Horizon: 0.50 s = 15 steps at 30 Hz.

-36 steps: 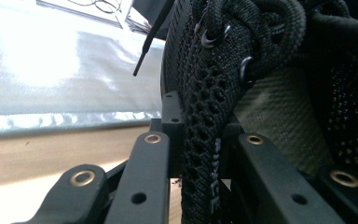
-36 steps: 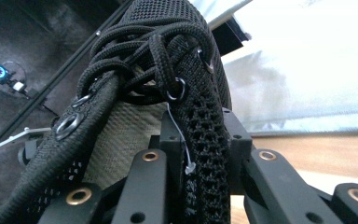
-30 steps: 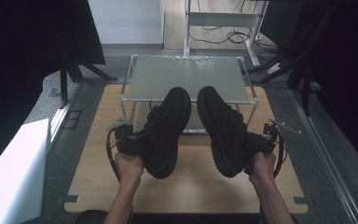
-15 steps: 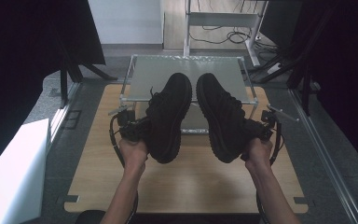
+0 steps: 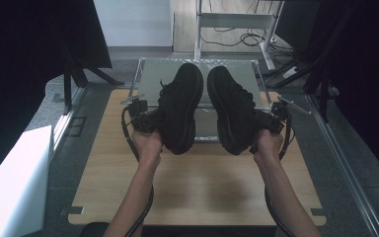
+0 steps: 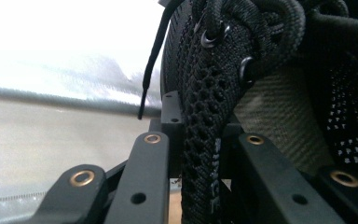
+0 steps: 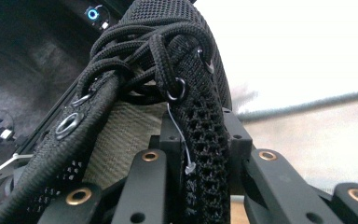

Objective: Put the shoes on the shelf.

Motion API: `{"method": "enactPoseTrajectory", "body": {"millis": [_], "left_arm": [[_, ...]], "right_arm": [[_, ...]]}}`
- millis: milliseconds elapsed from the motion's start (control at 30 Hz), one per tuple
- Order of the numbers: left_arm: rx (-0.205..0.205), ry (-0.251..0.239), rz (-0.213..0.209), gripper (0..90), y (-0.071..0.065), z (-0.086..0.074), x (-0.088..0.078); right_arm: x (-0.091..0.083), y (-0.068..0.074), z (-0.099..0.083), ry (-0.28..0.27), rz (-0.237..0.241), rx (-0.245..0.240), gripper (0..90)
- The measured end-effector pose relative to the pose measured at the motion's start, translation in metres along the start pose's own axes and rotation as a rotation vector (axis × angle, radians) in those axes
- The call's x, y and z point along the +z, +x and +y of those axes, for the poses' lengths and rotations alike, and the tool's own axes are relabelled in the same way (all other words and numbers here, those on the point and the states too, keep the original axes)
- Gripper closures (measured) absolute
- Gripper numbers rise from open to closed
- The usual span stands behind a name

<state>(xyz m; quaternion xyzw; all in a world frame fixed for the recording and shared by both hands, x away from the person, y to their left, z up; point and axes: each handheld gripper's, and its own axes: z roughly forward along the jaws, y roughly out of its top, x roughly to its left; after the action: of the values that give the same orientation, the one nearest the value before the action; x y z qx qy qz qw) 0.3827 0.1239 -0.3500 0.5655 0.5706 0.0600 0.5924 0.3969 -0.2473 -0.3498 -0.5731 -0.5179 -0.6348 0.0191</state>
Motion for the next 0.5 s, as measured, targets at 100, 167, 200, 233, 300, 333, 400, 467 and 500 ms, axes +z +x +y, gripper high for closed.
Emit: {"method": "enactPoseTrajectory", "body": {"millis": [100,167,200,233,300,333,400,467,500], "left_arm": [[-0.021,-0.014,0.013,79.6,0.0,0.009,0.005],[-0.019,-0.018,0.018,79.6,-0.002,0.013,0.007],[-0.017,-0.018,0.025,79.6,-0.003,0.016,0.009],[-0.015,-0.019,0.033,79.6,-0.004,0.018,0.01],[-0.016,-0.018,0.043,79.6,-0.005,0.023,0.013],[-0.016,-0.018,0.043,79.6,-0.005,0.023,0.013],[-0.017,-0.019,0.063,79.5,-0.007,0.03,0.017],[-0.022,-0.017,0.074,79.5,-0.007,0.035,0.021],[-0.022,-0.017,0.074,79.5,-0.007,0.035,0.021]], "right_arm": [[0.004,0.001,0.006,-0.009,-0.005,0.012,75.9],[0.007,0.002,0.01,-0.013,-0.008,0.018,75.9],[0.009,0.002,0.011,-0.011,-0.009,0.018,75.9],[0.011,0.002,0.013,-0.012,-0.013,0.022,75.9],[0.015,0.002,0.017,-0.013,-0.019,0.032,75.9],[0.015,0.002,0.017,-0.013,-0.019,0.032,75.9],[0.022,0.002,0.02,-0.018,-0.031,0.044,75.9],[0.027,0.002,0.023,-0.016,-0.041,0.048,75.9],[0.027,0.002,0.023,-0.016,-0.041,0.048,75.9]]}}
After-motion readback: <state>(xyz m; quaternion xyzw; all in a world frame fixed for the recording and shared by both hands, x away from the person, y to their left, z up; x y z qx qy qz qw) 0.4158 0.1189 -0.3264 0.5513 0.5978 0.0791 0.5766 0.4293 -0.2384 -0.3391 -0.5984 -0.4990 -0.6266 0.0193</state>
